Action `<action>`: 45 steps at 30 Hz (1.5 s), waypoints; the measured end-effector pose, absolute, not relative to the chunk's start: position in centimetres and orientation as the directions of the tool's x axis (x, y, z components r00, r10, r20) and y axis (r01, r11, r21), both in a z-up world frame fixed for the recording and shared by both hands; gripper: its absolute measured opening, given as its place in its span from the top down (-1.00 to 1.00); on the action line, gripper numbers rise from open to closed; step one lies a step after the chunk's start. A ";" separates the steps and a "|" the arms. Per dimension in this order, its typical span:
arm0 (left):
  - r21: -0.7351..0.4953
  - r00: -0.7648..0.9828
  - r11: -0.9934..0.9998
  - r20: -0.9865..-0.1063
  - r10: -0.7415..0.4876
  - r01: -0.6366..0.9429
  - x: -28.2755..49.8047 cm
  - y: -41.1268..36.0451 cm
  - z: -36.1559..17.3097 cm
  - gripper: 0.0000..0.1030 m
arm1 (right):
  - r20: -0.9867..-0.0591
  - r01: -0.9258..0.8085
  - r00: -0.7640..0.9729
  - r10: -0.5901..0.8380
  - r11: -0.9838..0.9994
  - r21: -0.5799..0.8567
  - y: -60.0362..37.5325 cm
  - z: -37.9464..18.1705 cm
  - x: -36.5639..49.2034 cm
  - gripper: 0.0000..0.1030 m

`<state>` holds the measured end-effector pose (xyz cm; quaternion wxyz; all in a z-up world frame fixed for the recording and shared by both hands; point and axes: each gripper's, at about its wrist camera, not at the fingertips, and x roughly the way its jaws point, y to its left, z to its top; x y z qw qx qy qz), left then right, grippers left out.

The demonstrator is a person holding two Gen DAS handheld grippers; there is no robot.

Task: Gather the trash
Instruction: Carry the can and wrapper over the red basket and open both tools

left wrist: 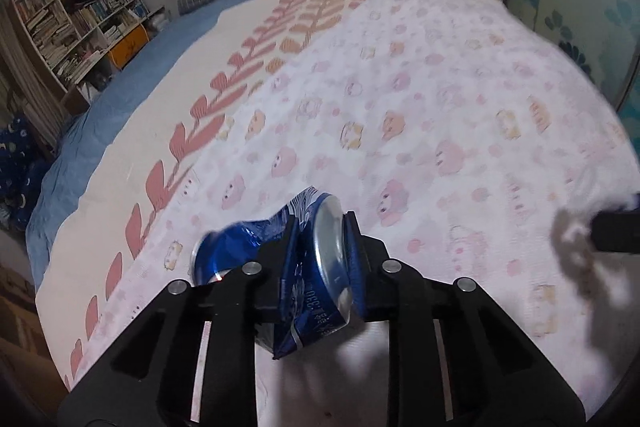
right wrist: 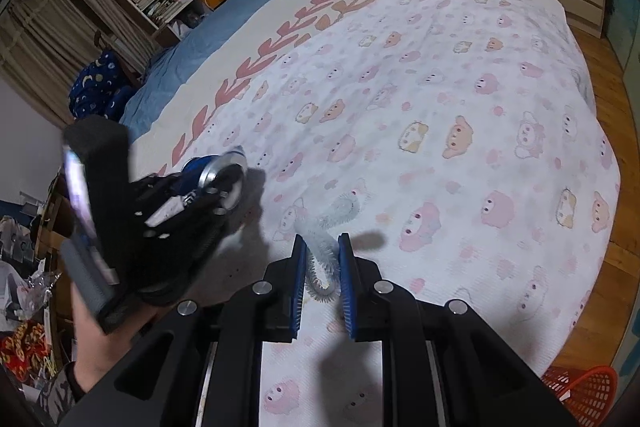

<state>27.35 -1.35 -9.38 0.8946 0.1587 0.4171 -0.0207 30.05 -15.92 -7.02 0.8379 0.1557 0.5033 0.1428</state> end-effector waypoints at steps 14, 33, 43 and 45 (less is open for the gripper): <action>0.173 0.814 0.948 -0.566 -0.126 0.267 13.4 -10.8 6.7 0.60 | -0.598 -0.097 0.726 0.340 0.911 0.400 -26.9 5.2 15.9 0.66; -0.129 0.381 0.565 -0.614 -0.691 0.815 -2.2 -46.5 4.7 0.60 | -0.656 0.428 0.751 -0.075 0.811 0.398 -56.2 0.7 -16.6 0.65; -0.162 0.222 0.585 -0.819 -0.529 0.795 0.8 -49.9 -10.6 0.60 | -0.808 0.563 0.590 -0.003 0.719 0.408 -57.8 -14.1 -16.2 0.65; -0.155 0.216 0.600 -0.839 -0.499 0.785 0.8 -50.2 -12.6 0.60 | -0.822 0.570 0.569 0.012 0.714 0.406 -57.2 -15.4 -15.5 0.62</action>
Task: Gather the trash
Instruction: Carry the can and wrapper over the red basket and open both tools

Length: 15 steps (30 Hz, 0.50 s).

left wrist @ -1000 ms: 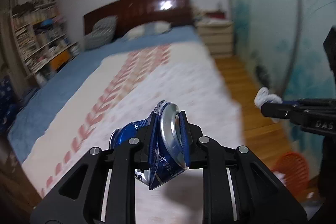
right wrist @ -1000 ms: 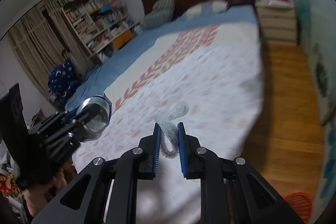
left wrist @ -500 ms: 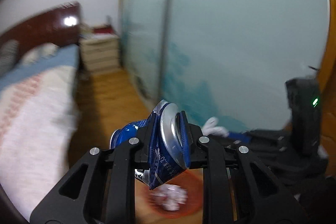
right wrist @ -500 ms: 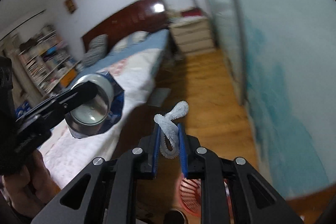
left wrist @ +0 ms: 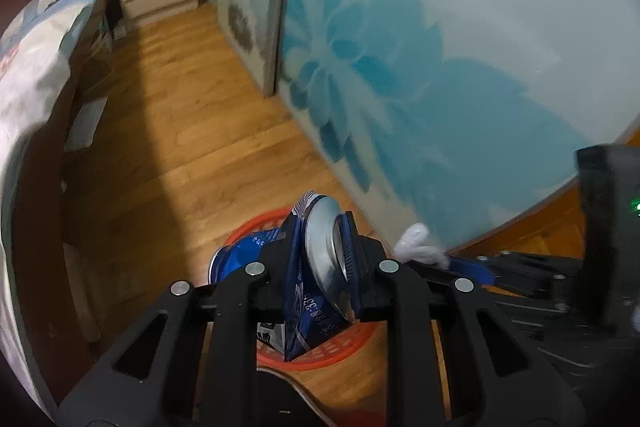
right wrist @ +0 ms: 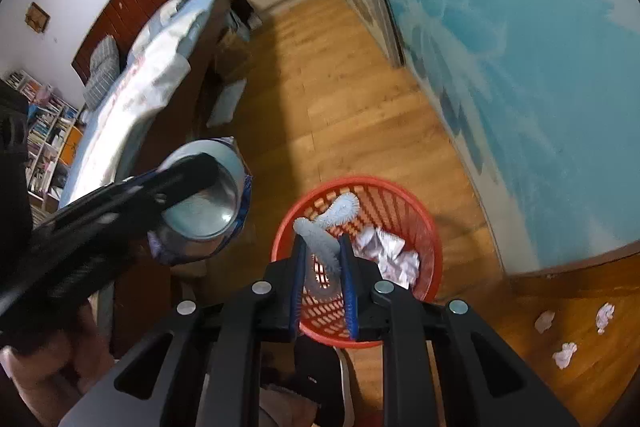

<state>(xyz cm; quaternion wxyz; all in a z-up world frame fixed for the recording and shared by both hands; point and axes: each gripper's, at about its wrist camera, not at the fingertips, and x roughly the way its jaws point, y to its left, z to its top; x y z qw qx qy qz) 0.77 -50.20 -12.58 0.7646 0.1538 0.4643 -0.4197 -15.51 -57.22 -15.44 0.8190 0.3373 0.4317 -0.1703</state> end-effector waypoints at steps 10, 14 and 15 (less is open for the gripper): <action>-0.139 0.210 0.612 -0.861 -0.463 0.779 0.8 -50.4 -13.9 0.60 | -0.836 0.588 0.549 -0.004 0.712 0.383 -55.9 -16.7 -13.7 0.54; -0.148 0.205 0.611 -0.859 -0.470 0.778 0.7 -50.3 -13.9 0.50 | -0.833 0.600 0.554 -0.020 0.703 0.382 -56.2 -16.4 -14.0 -0.07; -0.164 0.198 0.610 -0.854 -0.482 0.776 0.8 -50.1 -13.7 0.40 | -0.830 0.609 0.556 -0.039 0.699 0.375 -56.3 -16.2 -14.3 -0.08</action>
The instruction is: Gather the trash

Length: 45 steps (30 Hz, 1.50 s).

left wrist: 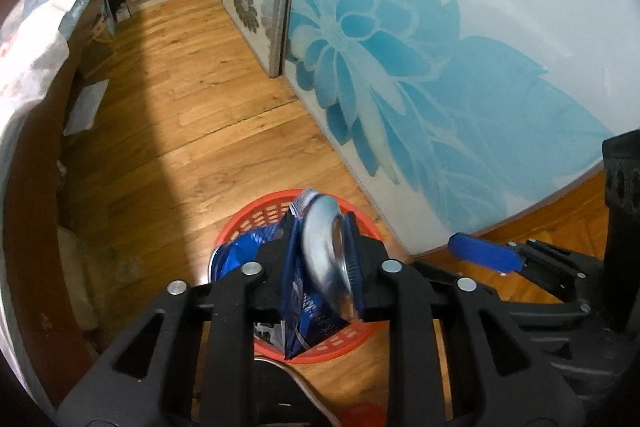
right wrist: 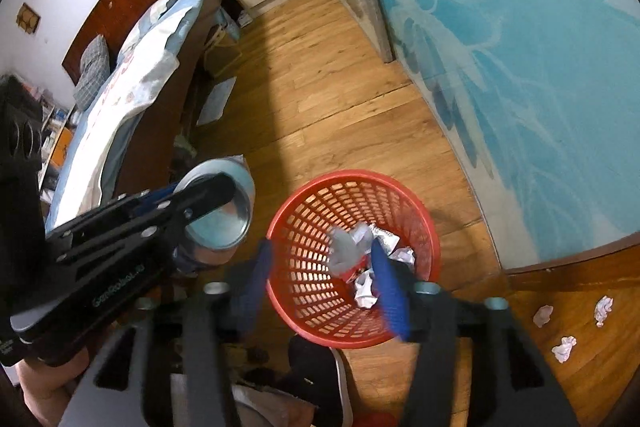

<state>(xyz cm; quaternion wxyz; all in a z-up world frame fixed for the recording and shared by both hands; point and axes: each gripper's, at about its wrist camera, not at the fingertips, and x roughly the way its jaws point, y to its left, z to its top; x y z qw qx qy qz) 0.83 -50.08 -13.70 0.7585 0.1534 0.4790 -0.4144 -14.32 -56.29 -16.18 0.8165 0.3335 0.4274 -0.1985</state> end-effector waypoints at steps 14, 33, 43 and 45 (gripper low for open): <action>-0.132 0.312 0.671 -0.808 -0.499 0.730 1.2 -46.7 -10.6 -0.12 | -0.796 0.616 0.598 -0.095 0.689 0.381 -55.9 -13.4 -15.6 -0.09; -0.104 0.732 0.907 -0.556 -0.393 0.408 3.5 -22.5 7.2 -0.43 | -0.569 0.297 0.822 -0.032 0.876 0.380 -44.2 5.6 -7.7 -0.12; -0.091 0.870 0.982 -0.456 -0.189 0.166 3.8 -5.2 11.2 -0.72 | -0.426 0.003 0.896 0.125 0.958 0.286 -28.1 15.0 0.4 -0.56; -0.091 0.874 0.987 -0.459 -0.158 0.131 3.8 -3.3 9.9 -0.76 | -0.419 -0.047 0.893 0.163 0.961 0.272 -24.7 15.1 2.2 -0.70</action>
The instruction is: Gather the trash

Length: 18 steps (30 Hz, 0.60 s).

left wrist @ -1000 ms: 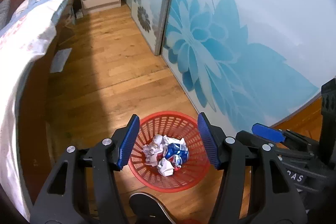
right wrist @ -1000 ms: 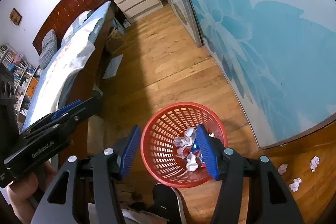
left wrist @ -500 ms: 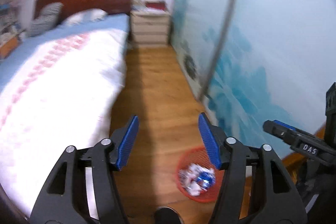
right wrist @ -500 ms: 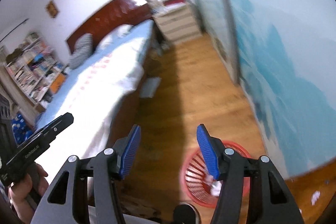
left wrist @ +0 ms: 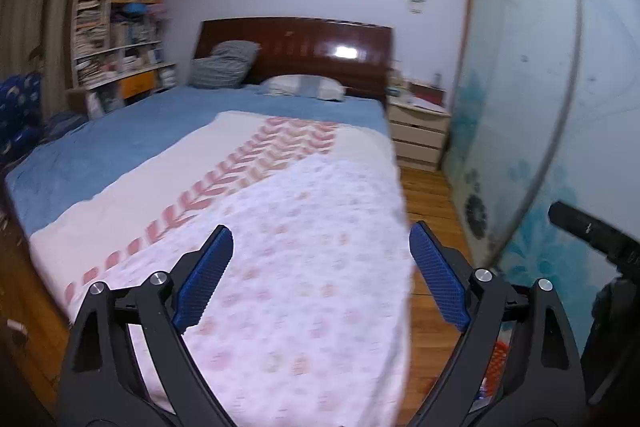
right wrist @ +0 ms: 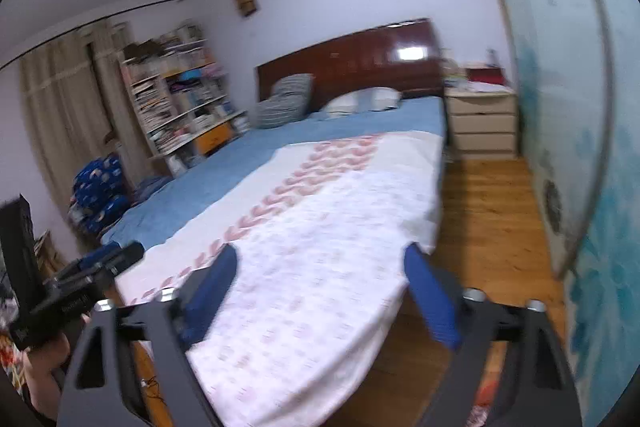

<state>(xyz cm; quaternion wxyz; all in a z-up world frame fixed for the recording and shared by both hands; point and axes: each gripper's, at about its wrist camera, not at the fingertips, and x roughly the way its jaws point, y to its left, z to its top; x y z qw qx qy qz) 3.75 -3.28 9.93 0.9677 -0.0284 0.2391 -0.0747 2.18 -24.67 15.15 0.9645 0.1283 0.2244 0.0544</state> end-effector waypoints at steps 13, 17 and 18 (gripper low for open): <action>-0.099 0.798 0.994 -0.602 -0.026 -0.042 8.2 3.3 0.3 -0.87 | -0.536 -0.131 0.823 0.190 0.981 0.146 -15.3 4.4 9.0 -0.78; -0.074 0.818 0.997 -0.574 -0.023 -0.024 8.7 3.0 0.1 -0.88 | -0.537 -0.126 0.821 0.193 0.979 0.160 -15.5 3.8 10.1 -0.84; -0.068 0.816 0.997 -0.578 -0.017 -0.028 8.6 3.0 0.0 -0.88 | -0.546 -0.122 0.814 0.198 0.977 0.174 -15.7 3.4 10.4 -0.84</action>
